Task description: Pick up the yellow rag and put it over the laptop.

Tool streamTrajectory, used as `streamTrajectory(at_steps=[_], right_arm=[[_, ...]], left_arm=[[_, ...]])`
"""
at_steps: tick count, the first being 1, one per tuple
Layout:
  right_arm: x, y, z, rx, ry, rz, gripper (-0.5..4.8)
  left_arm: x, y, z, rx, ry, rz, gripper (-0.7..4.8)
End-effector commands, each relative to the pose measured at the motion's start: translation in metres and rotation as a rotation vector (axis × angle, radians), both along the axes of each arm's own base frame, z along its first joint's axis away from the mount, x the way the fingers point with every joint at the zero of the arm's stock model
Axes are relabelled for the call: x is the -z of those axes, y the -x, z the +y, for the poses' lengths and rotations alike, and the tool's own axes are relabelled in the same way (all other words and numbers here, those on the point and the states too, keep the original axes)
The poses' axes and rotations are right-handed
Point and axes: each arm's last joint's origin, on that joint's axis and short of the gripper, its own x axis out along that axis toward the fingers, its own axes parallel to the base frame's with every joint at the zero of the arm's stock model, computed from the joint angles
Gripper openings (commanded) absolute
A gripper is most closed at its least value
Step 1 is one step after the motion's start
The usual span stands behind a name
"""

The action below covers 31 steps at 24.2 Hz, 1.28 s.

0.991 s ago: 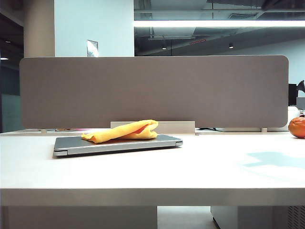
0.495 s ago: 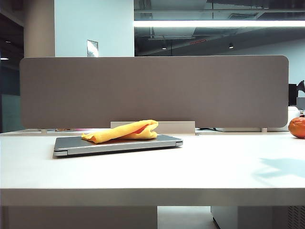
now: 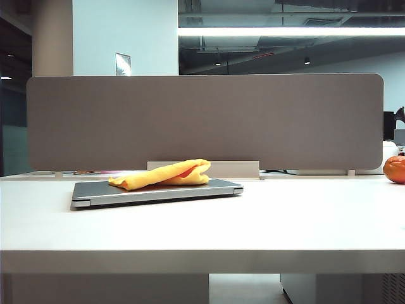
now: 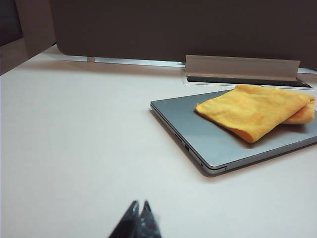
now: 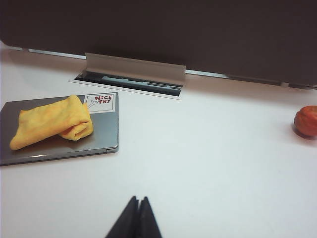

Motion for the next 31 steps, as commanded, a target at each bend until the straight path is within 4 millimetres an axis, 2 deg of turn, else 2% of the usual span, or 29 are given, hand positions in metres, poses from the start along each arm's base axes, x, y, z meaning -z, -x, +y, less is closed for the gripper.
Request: streamTrajectory(at_steps=[1, 10, 15, 21, 25, 31], right_arm=[[0.010, 0.011, 0.000, 0.021, -0.044, -0.011, -0.05], [0.056, 0.041, 0.001, 0.052, -0.154, -0.063, -0.05], [0.074, 0.063, 0.000, 0.100, -0.185, -0.126, -0.05], [0.075, 0.095, 0.001, 0.104, -0.184, -0.257, -0.05], [0.081, 0.099, 0.001, 0.105, -0.125, -0.258, -0.05], [0.099, 0.084, 0.000, 0.104, -0.102, -0.260, -0.05]], left_arm=[[-0.002, 0.000, 0.000, -0.003, -0.004, -0.015, -0.06], [-0.002, 0.000, 0.000, -0.003, -0.004, -0.015, -0.06], [-0.002, 0.000, 0.000, -0.003, -0.004, -0.015, -0.06], [-0.002, 0.000, 0.000, -0.003, -0.004, -0.015, -0.06], [-0.002, 0.000, 0.000, -0.003, -0.004, -0.015, -0.06], [-0.002, 0.000, 0.000, -0.003, -0.004, -0.014, -0.06]])
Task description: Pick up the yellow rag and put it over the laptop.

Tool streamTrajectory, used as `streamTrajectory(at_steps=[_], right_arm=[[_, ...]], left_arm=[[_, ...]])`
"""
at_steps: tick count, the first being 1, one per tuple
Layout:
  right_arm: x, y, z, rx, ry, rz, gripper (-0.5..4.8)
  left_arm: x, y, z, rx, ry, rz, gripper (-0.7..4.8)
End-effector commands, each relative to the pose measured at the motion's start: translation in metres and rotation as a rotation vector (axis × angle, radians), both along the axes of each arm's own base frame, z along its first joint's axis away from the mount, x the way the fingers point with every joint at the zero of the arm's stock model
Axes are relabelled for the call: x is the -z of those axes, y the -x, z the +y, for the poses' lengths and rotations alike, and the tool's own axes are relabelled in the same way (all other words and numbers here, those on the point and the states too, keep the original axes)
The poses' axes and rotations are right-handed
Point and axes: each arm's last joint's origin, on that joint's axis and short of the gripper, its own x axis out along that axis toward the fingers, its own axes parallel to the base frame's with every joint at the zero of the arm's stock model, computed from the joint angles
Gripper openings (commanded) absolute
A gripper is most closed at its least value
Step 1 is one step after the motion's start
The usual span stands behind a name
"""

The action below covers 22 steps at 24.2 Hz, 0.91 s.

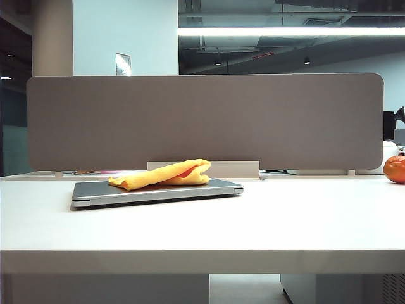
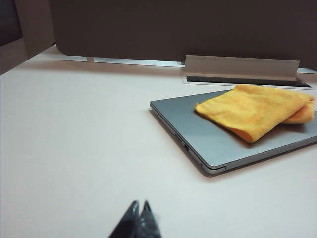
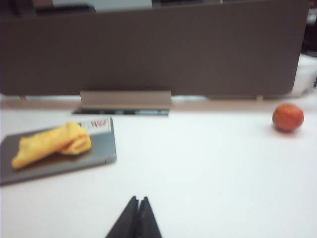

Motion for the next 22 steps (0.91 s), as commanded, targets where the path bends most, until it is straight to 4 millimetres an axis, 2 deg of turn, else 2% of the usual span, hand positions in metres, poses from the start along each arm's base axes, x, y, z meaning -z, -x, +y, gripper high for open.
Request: streamTrajectory(at_steps=[1, 11, 18, 22], right_arm=[[0.009, -0.011, 0.000, 0.004, 0.011, -0.048, -0.05], [0.075, -0.047, -0.002, -0.001, -0.089, -0.099, -0.05], [0.085, -0.045, -0.004, 0.055, -0.041, -0.090, -0.05], [0.099, -0.048, -0.004, 0.061, -0.026, -0.033, -0.05]], left_arm=[[-0.002, 0.000, 0.000, -0.003, -0.004, -0.015, -0.06], [-0.002, 0.000, 0.000, -0.003, -0.004, -0.015, -0.06], [-0.002, 0.000, 0.000, -0.003, -0.004, -0.014, -0.06], [-0.002, 0.000, 0.000, -0.002, -0.004, -0.014, -0.06]])
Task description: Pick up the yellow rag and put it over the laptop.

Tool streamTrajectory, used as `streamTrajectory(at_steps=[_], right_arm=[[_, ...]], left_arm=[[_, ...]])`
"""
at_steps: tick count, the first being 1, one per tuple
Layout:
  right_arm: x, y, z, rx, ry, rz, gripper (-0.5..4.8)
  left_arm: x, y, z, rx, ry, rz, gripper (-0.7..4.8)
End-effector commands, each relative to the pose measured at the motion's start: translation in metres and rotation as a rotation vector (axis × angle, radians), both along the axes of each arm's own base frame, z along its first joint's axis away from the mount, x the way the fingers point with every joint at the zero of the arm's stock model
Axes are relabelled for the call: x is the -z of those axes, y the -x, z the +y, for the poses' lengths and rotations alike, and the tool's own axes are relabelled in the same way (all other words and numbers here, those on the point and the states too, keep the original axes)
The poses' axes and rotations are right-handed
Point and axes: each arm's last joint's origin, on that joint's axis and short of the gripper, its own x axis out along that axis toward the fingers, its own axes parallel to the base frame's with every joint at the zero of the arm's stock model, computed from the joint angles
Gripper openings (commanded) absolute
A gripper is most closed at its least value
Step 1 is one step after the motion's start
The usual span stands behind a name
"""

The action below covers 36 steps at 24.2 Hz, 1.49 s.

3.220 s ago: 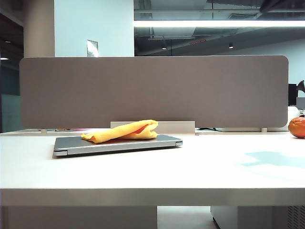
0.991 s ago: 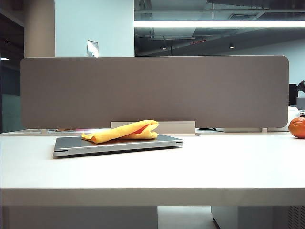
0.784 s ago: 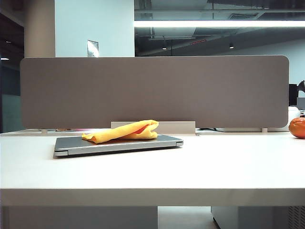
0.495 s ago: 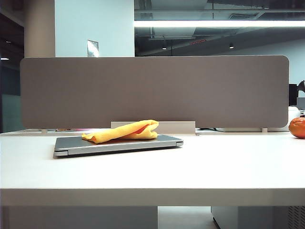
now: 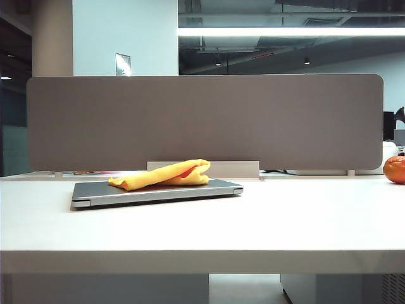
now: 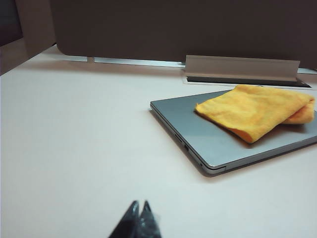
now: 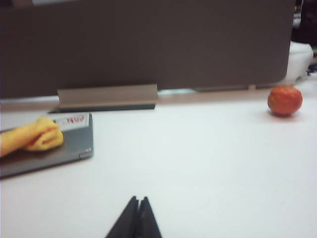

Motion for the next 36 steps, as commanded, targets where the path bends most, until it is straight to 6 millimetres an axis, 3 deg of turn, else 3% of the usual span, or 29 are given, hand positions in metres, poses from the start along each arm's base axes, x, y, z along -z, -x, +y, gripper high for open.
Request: streamTrajectory(at_steps=[1, 5, 10, 36], right_arm=[[0.015, -0.003, 0.000, 0.007, 0.006, 0.041, -0.05], [0.025, -0.005, 0.000, 0.007, 0.014, 0.071, -0.05], [0.025, -0.005, -0.003, 0.093, 0.020, 0.074, -0.05], [0.026, -0.005, -0.003, 0.092, 0.038, 0.074, -0.05]], left_arm=[[-0.002, 0.000, 0.000, -0.003, -0.004, -0.014, -0.06], [-0.002, 0.000, 0.000, -0.003, -0.004, -0.014, -0.06], [-0.002, 0.000, 0.000, -0.003, -0.004, -0.014, -0.06], [-0.002, 0.000, 0.000, -0.002, -0.004, -0.015, -0.06]])
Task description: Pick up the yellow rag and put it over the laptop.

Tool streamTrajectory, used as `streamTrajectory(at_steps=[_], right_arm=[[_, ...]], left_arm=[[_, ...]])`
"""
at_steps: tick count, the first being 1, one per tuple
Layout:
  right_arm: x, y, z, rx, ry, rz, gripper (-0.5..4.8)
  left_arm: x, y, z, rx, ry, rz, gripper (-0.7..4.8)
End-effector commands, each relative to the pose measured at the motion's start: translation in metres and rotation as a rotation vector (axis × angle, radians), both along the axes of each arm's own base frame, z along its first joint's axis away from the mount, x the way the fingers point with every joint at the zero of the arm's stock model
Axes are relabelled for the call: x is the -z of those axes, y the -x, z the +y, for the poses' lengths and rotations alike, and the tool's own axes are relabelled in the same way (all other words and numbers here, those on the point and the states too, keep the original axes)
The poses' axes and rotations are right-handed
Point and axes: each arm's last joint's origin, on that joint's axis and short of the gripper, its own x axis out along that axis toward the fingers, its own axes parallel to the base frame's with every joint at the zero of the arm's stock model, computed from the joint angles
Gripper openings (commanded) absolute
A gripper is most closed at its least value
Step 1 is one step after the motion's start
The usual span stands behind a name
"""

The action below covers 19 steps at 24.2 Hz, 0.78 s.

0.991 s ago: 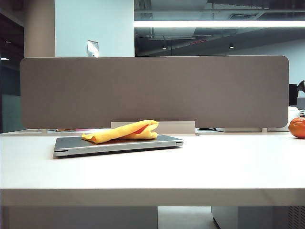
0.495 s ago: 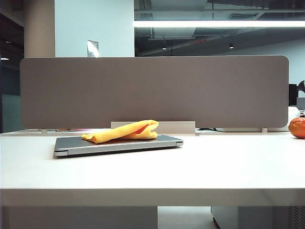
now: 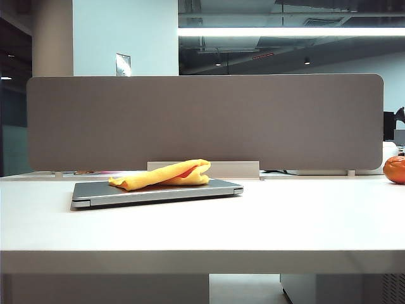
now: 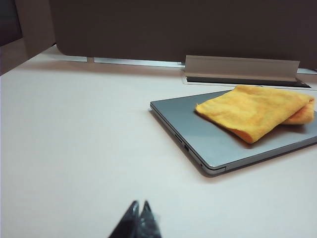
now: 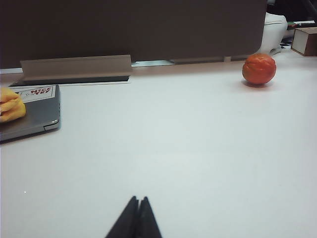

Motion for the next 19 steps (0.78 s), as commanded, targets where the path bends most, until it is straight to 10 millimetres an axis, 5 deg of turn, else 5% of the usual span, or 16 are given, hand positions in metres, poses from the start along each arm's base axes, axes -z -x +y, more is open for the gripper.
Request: streamTrajectory(at_steps=[1, 19], right_arm=[[0.0005, -0.0003, -0.0002, 0.006, 0.004, -0.010, -0.05], [0.0004, -0.0003, -0.0002, 0.006, 0.004, -0.010, -0.05]], left_arm=[[-0.0021, 0.0001, 0.0001, -0.004, -0.004, -0.014, -0.06], [-0.0014, 0.0001, -0.0034, 0.035, -0.001, -0.007, -0.06]])
